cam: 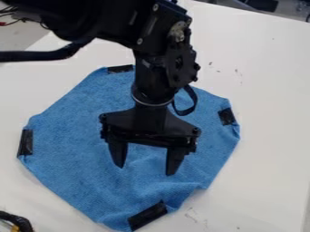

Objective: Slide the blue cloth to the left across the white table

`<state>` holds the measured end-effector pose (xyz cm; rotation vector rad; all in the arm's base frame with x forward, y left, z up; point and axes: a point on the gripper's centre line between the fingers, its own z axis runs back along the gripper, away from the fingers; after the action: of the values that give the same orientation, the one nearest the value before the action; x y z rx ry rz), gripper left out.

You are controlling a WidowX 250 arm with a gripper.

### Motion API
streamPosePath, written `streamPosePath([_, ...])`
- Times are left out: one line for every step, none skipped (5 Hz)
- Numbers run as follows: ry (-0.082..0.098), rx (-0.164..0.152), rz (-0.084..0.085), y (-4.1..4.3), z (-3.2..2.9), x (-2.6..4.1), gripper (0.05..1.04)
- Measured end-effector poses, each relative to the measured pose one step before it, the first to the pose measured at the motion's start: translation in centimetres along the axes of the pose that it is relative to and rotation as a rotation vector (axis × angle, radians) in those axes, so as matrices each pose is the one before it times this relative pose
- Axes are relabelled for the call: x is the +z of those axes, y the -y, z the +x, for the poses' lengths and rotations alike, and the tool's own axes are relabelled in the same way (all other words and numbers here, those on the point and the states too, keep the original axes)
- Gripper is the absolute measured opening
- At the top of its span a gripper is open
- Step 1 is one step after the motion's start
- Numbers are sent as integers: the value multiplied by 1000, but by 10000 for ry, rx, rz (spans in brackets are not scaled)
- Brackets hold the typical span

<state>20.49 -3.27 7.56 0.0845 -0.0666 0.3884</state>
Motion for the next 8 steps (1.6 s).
streamPosePath([-118, -84, 79, -156, -149, -449, 1001])
streamPosePath([108, 246, 0, -2825, 1141, -1577, 1001])
streamPosePath([188, 62, -25, -3121, 803, -1692, 1001])
streamPosePath([-15, 33, -17, -3263, 664, -1998, 1001])
streamPosePath([63, -77, -284, -1540, 222, -2395, 1001])
streamPosePath([365, -143, -177, -1366, 1128, -467, 1001])
streamPosePath([-105, -266, 300, -1797, 862, -7, 955])
streamPosePath([58, 100, -125, 55, 188, -145, 746])
